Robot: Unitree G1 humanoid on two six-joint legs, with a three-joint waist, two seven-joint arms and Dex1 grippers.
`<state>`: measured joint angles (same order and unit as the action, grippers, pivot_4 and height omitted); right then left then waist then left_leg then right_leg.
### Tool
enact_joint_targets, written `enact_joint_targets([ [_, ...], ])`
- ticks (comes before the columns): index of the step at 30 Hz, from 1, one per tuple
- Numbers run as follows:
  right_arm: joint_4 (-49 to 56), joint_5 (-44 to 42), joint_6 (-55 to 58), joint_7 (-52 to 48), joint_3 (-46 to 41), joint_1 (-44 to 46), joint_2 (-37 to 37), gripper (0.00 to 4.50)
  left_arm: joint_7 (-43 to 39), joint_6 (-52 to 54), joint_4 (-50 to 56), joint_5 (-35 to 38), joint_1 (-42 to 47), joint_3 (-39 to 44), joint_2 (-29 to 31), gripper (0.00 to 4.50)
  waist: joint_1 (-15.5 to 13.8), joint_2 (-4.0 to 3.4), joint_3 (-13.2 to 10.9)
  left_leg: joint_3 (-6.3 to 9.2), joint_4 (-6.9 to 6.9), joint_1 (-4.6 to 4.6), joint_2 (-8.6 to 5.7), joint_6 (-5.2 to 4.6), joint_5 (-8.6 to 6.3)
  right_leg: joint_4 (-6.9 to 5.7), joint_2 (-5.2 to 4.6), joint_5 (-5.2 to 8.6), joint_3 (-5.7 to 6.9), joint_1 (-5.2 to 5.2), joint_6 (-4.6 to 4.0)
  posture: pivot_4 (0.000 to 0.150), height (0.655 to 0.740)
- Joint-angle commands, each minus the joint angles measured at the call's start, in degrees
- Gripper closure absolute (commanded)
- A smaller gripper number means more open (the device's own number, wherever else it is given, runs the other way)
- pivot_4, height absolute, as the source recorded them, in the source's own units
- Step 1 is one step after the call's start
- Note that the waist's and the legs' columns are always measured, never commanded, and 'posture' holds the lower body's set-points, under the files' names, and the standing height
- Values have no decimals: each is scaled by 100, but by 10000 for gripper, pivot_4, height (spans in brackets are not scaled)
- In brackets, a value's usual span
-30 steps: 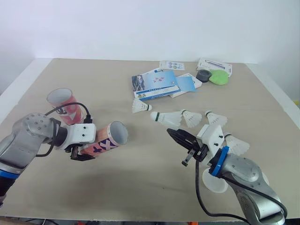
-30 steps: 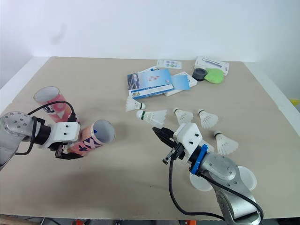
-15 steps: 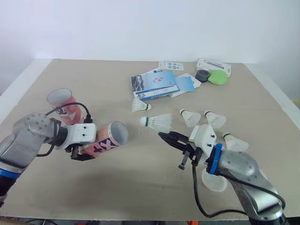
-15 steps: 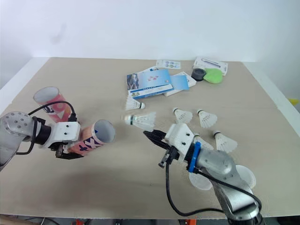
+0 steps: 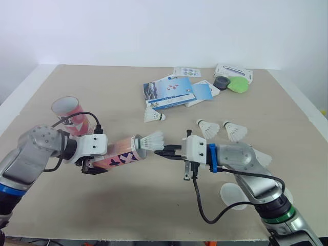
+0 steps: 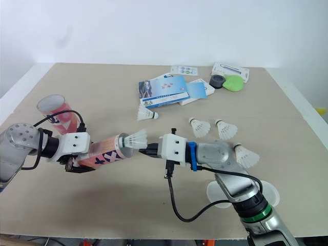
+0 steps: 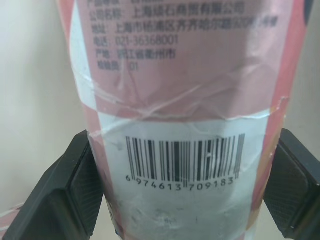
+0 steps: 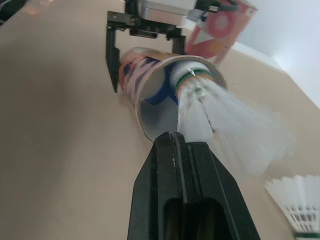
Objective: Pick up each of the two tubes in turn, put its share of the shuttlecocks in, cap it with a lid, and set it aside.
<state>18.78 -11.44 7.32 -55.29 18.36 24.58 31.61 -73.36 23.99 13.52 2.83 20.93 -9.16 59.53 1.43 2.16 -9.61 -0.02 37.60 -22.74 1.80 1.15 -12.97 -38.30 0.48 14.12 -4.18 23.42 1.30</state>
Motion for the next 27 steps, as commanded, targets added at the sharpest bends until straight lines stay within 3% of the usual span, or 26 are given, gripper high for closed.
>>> enact_joint_targets([
  [1, -18, -28, -155, -107, -89, 187, -40, 44563, 65, 116, 155, 58, -157, 100, 90, 4960, 0, 0, 0, 0, 0, 0, 0, 0, 0, 0, 0, 0, 0, 0, 0, 1500, 7400],
  [6, -103, 90, -235, -300, 47, 366, -44, 44563, 79, 148, 239, 69, -251, 96, 122, 4960, 0, -1, -1, -2, -3, 0, 1, 0, 0, 0, 1, 1, -1, 3, -2, 1500, 7400],
  [15, -377, 352, -397, -434, 558, 1146, -690, 44563, -60, 121, 268, 38, -406, -5, 311, 4960, 35, -14, -8, -3, -8, 2, 16, 0, 0, -1, 16, -1, 0, 8, -17, 1500, 7400],
  [27, -939, 645, -807, -429, 663, 1355, -1099, 44563, 27, 291, 501, 92, -824, 177, 389, 4960, 104, -16, -9, -11, -19, 14, 26, 0, -1, -7, 20, 5, -2, 8, -30, 1500, 7400],
])
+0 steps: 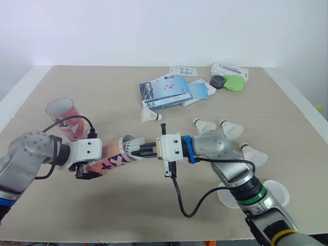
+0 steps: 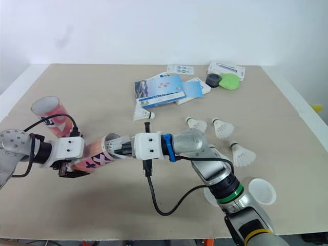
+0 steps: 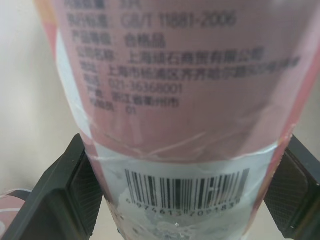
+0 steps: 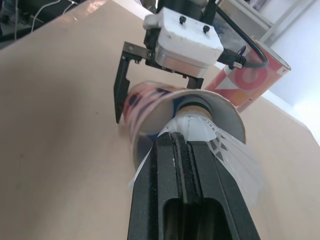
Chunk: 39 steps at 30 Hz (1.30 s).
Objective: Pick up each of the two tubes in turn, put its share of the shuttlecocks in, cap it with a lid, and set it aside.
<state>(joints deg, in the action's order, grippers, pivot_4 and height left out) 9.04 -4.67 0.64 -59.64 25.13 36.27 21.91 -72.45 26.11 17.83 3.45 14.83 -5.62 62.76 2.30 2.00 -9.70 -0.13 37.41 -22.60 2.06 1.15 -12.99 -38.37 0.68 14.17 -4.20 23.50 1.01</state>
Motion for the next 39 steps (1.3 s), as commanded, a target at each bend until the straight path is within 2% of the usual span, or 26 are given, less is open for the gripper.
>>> enact_joint_targets([
  [1, 48, -95, -108, -2, -45, 212, -185, 44563, -60, 85, 75, 24, -241, -164, 74, 4960, 17, 0, 0, 0, 0, 1, 1, 0, 0, -2, 0, 1, 0, 0, -1, 1500, 7400],
  [6, 316, -682, 414, -63, -387, 227, -251, 29256, -38, 93, 21, 5, -297, -149, 66, 4960, 42, -2, -1, -3, -3, 11, 4, 0, 0, -18, 2, 7, -2, 1, -11, 1500, 7400],
  [7, 354, -735, 469, -70, -418, 218, -222, 23725, -33, 93, 24, 7, -314, -146, 65, 4960, 41, -2, -1, 0, -3, 12, 4, 0, 0, -23, 2, 10, -1, 0, -13, 1500, 7400],
  [10, 492, -1091, 813, 21, -661, 173, -210, 12141, -18, 119, 49, 38, -388, -115, 73, 4960, 44, -3, -2, -3, -3, 16, 4, 0, 0, -27, 1, 10, -3, 0, -14, 1500, 7400],
  [12, 464, -1401, 1123, 250, -969, 227, -313, 474, 0, 144, 64, 59, -478, -63, 90, 4960, 45, -3, -2, -6, -3, 19, 5, 0, 0, -33, 1, 13, -4, 2, -18, 1500, 7400],
  [15, 182, -1411, 1358, 645, -1224, 388, -465, 474, 44, 186, 102, 87, -619, 25, 105, 4960, 53, -7, -4, -6, -5, 25, 8, 0, 0, -44, 3, 18, -3, 4, -26, 1500, 7400],
  [19, -959, -547, 1288, 1534, -1133, 698, -672, 474, 125, 275, 248, 155, -1030, 218, 159, 4960, 90, -10, -4, -13, -11, 37, 15, 0, 0, -62, 9, 24, -5, 10, -41, 1500, 7400],
  [24, -1968, -170, 1377, 2248, -1180, 1031, -1104, 474, 244, 352, 385, 229, -1328, 408, 152, 4960, 111, -17, -3, -20, -40, 48, 13, 1, 0, -64, 9, 35, -11, 15, -53, 1500, 7400],
  [33, -3343, 370, 1066, 2857, -924, 1759, -2157, 474, 377, 424, 531, 313, -1407, 450, 90, 4960, 203, -30, 2, -31, -85, 35, 6, 1, 0, -67, 12, 48, -36, 47, -52, 1500, 7400],
  [39, -3696, 579, 1321, 2981, -761, 1812, -2547, 474, 419, 440, 599, 385, -1433, 434, 99, 4960, 203, -30, 2, -25, -85, 28, 0, 2, 0, -66, -7, 53, -37, 49, -44, 1500, 7400],
])
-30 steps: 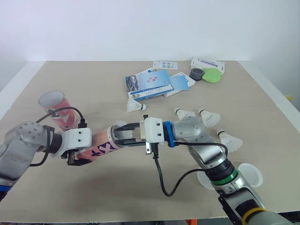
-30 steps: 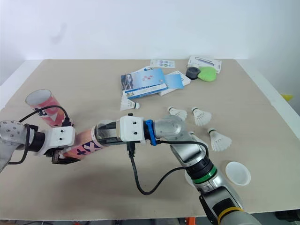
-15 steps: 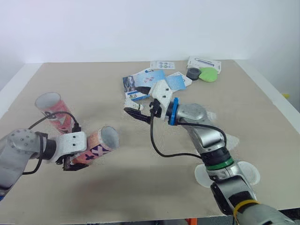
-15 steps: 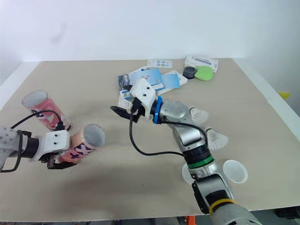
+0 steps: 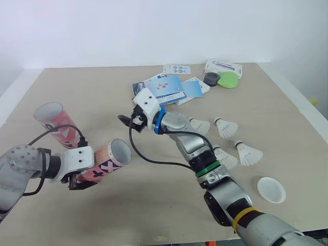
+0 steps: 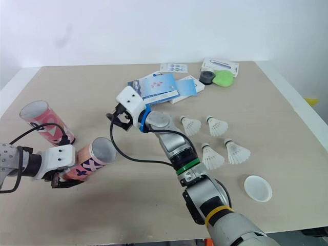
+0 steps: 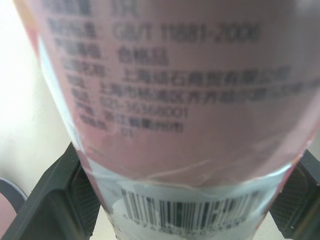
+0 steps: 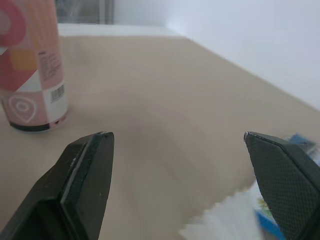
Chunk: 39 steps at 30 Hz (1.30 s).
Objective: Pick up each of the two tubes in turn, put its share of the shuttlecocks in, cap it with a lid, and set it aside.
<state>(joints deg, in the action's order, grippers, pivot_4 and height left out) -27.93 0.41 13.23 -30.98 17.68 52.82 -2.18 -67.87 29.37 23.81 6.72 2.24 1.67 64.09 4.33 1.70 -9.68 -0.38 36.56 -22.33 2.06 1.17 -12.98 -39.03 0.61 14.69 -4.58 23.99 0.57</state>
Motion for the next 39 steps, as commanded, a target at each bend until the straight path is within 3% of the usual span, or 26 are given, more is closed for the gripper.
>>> enact_joint_targets([
  [1, -67, 87, 121, 179, -27, 165, -193, 474, -36, 117, 7, 61, -174, -298, -35, 4960, 0, 0, 0, 1, 0, -1, -2, 0, 0, 0, -1, 0, 1, 0, 0, 1500, 7400],
  [13, -326, 224, 828, 586, -197, 169, -286, 474, -32, 143, 55, 66, -165, -299, -11, 4960, 1, 0, 0, 10, 0, -2, -1, 0, 0, 0, 1, 5, 9, 0, 2, 1500, 7400],
  [25, 1973, 174, 2100, 637, -334, -1009, 557, 474, -113, 7, -94, 33, 6, -423, -22, 4960, -2, -1, -1, 21, -3, -12, -21, 1, -1, 1, -12, 17, 15, 1, 13, 1500, 7400],
  [33, 1816, -48, 1651, 699, -579, -791, 401, 474, -135, -63, -185, 46, 171, -562, -9, 4960, 17, 0, -1, 20, -5, -11, -12, 1, -1, 1, 9, 13, 17, 7, 0, 1500, 7400],
  [39, 1997, -179, 1245, 257, -283, -629, 307, 474, -137, -71, -166, 83, 132, -543, 15, 4960, 23, 0, -1, 18, -11, -14, -8, 2, -2, 1, 11, 15, 11, 15, -1, 1500, 7400],
])
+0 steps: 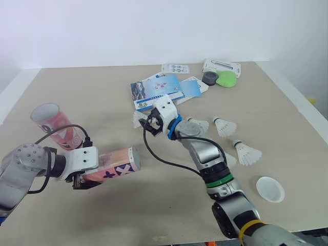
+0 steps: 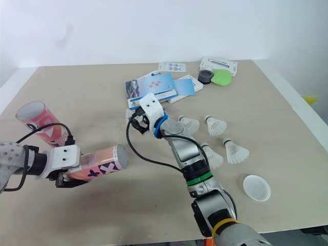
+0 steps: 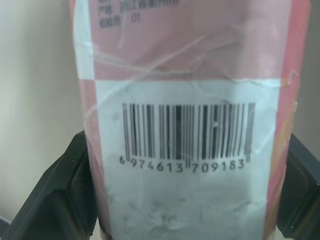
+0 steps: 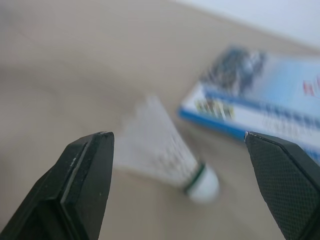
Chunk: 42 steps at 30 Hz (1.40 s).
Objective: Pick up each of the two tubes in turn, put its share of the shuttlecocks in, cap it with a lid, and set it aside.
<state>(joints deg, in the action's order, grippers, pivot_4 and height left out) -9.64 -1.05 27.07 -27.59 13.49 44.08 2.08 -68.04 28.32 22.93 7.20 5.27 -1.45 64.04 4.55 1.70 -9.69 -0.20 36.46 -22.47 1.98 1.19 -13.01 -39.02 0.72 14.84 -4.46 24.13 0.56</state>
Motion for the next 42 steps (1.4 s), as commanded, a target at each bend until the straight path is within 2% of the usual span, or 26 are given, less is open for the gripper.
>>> enact_joint_targets([
  [1, 81, -8, -137, -98, 196, 291, -172, 474, -116, 45, -63, 49, -189, -225, 19, 4960, 4, 0, 0, 1, 0, 0, 1, 0, 0, 0, 1, 0, 0, 1, -1, 1500, 7400],
  [7, -33, -92, -12, -205, 280, 500, -414, 474, -88, 99, 0, 68, -278, -177, 48, 4960, 9, 0, 0, 0, 0, -3, 5, 0, 0, 0, 2, -2, -1, 5, -4, 1500, 7400],
  [15, 94, -106, 97, -382, 346, 423, -369, 474, -61, 168, 90, 100, -383, -102, 70, 4960, 10, 0, 0, 1, 0, -4, 8, 2, -1, 0, 3, -1, -4, 9, -4, 1500, 7400],
  [22, 428, -281, 900, -474, 406, 389, -384, 474, -68, 178, 134, 109, -418, -57, 79, 4960, 10, 1, 0, 2, -1, -4, 11, 2, -1, 0, 6, 0, -3, 9, -6, 1500, 7400],
  [31, 269, -338, 1621, -166, 343, 646, -628, 474, -90, -428, 290, 757, -783, 864, -249, 4960, 18, 9, -2, 3, 0, -21, 17, 3, -1, 0, 0, -1, 5, 22, -9, 1500, 7400],
  [42, 87, -199, 2018, 25, 522, 816, -627, 474, -129, -576, 220, 871, -987, 1064, -145, 4960, 15, 21, -2, 13, 4, -40, 17, 6, 0, 0, -2, -1, 23, 31, -11, 1500, 7400],
])
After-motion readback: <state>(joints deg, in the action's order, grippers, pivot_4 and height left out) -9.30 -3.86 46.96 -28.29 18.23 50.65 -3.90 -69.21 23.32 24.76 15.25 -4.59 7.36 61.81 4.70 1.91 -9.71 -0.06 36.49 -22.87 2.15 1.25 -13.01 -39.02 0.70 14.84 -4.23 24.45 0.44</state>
